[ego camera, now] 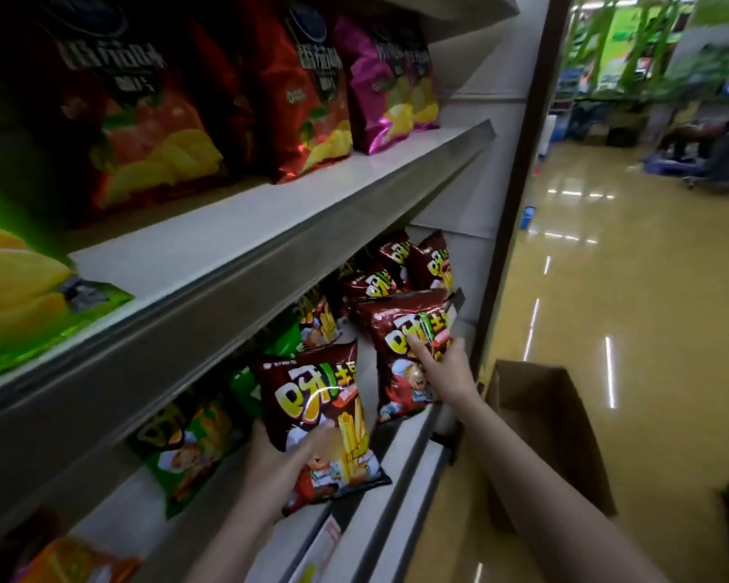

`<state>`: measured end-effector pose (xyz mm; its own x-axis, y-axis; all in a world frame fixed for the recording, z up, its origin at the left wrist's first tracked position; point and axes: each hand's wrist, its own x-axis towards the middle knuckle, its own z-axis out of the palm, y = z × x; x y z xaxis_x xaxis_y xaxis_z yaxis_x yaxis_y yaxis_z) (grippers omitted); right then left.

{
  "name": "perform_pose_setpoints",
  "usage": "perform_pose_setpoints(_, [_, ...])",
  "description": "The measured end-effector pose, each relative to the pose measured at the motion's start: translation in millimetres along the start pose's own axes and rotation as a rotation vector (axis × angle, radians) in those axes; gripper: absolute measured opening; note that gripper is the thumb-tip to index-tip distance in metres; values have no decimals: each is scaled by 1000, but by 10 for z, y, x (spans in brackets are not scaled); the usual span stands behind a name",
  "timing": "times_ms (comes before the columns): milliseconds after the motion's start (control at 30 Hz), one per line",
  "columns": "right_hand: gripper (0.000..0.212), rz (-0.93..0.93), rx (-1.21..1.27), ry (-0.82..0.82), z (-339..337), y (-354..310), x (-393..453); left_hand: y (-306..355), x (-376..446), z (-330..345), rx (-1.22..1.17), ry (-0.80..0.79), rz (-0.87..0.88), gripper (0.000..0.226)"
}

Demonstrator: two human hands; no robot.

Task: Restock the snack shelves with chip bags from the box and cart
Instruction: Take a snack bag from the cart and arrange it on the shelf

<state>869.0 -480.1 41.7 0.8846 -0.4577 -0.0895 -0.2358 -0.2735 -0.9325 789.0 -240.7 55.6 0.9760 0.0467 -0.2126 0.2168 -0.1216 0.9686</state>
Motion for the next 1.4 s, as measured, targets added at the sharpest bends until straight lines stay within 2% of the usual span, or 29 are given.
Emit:
perform_pose_setpoints(133, [103, -44, -139, -36, 129, 89, 402, 107, 18, 85, 51, -82, -23, 95])
perform_pose_setpoints(267, [119, -62, -98, -53, 231, 92, 944, 259, 280, 313, 91, -118, -3, 93])
perform_pose_setpoints(333, [106, -97, -118, -95, 267, 118, 1258, 309, 477, 486, 130, -83, 28, 101])
perform_pose_setpoints(367, [100, -124, -127, -114, 276, 136, 1411, 338, 573, 591, 134, -50, 44, 102])
perform_pose_setpoints(467, [103, -153, -118, -209, 269, 226, 1835, 360, 899, 957, 101, 77, 53, 99])
perform_pose_setpoints(600, [80, -195, -10, -355, 244, 489, 2284, 353, 1293, 1381, -21, 242, 5, 97])
perform_pose_setpoints(767, [98, -188, 128, -422, 279, 642, 2584, 318, 1511, 1756, -42, 389, 4, 89])
perform_pose_setpoints(933, [95, -216, 146, -454, 406, 607, 2819, 272, 1563, 1921, -67, 544, -17, 88])
perform_pose_setpoints(1000, [98, -258, 150, -452, 469, 602, 2868, 244, 1564, 1909, -84, 615, 1, 87])
perform_pose_setpoints(1100, [114, -313, 112, -448, 476, 634, 2905, 177, 1556, 1893, -91, 688, 8, 85])
perform_pose_setpoints(1200, [110, -415, 37, -471, 352, 695, 2861, 90, 1587, 1886, -94, 746, -3, 85])
perform_pose_setpoints(1300, [95, -500, -57, -380, 146, 726, 2842, 48, 1635, 1915, -101, 763, -8, 86])
perform_pose_setpoints(1400, [86, -493, -7, -54, -98, 534, 3056, 61, 1692, 1940, -102, 751, 6, 85])
